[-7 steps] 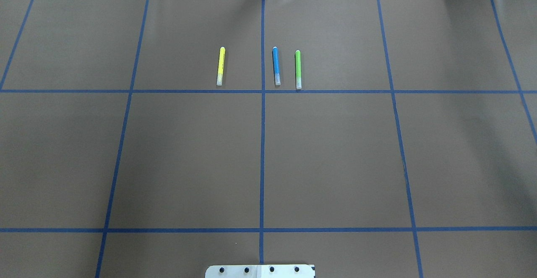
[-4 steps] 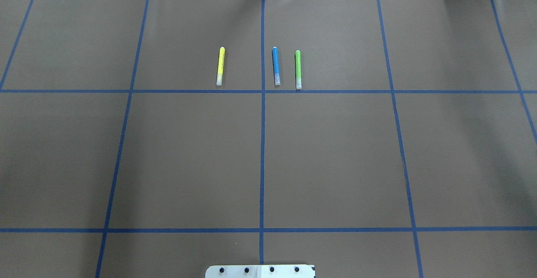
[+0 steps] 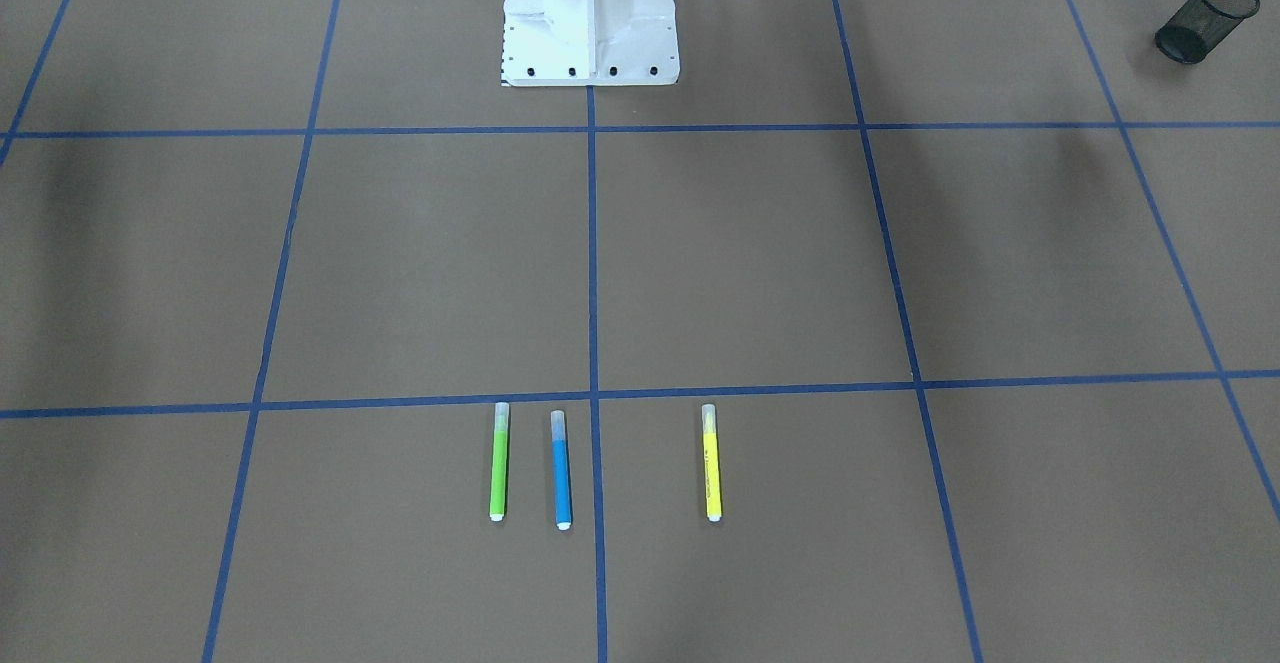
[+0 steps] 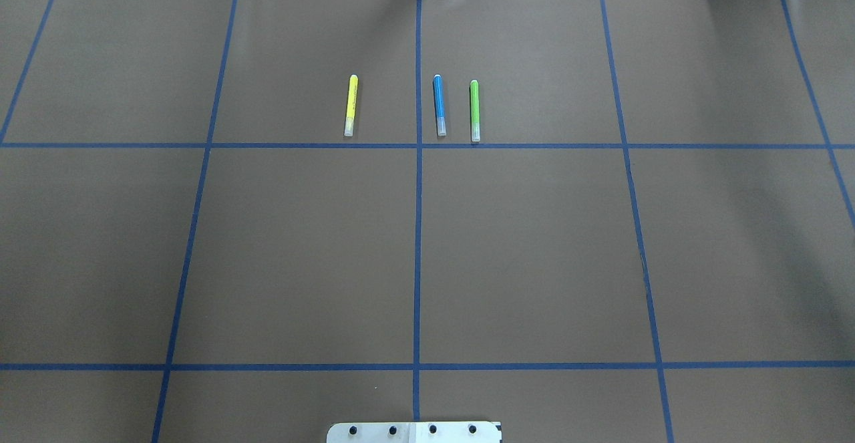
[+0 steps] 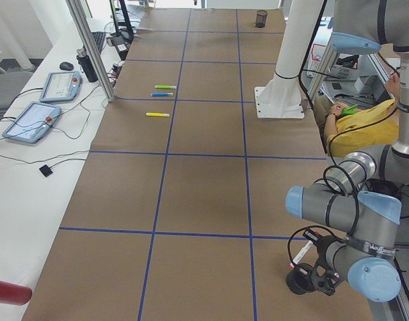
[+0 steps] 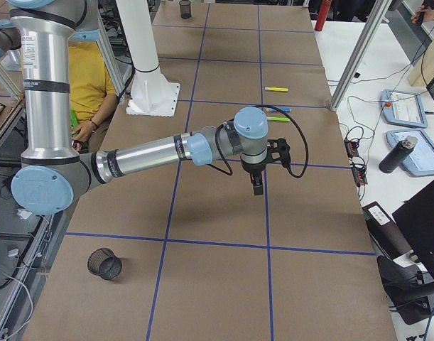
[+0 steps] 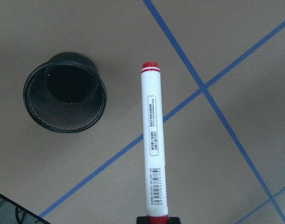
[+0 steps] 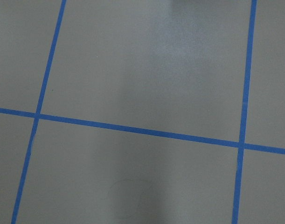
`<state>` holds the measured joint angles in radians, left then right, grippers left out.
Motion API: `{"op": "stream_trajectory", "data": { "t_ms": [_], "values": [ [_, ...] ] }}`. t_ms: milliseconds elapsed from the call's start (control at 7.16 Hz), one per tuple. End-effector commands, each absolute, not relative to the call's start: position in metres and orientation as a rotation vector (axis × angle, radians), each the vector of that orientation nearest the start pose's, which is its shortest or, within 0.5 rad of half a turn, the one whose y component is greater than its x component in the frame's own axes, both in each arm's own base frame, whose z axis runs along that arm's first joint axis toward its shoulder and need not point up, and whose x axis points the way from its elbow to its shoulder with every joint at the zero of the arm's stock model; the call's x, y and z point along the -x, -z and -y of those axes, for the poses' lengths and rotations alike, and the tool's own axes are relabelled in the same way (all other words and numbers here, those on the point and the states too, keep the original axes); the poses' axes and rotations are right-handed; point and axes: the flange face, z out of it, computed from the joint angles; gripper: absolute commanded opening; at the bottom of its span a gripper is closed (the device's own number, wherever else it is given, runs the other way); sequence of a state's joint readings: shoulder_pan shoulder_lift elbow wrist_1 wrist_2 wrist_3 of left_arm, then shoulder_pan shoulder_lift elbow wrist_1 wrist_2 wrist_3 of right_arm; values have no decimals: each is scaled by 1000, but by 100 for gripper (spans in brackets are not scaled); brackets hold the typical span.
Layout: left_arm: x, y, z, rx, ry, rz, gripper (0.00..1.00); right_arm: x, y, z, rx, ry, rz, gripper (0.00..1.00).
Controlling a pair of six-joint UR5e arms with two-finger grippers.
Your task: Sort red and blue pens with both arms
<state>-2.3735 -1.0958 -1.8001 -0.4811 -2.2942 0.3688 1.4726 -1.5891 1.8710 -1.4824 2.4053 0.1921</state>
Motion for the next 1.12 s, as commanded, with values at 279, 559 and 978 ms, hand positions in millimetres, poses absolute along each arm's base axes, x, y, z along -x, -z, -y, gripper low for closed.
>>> {"op": "stream_trajectory", "data": {
  "t_ms": [279, 559, 978],
  "values": [
    [113, -810, 11, 950, 895, -1308, 0, -11, -502, 490, -268, 85, 870, 100],
    [106, -822, 4, 990, 897, -1319, 0, -11, -501, 490, -271, 86, 869, 100],
    [115, -829, 12, 988, 899, -1315, 9, -11, -500, 490, -278, 89, 871, 100]
  ]
}}
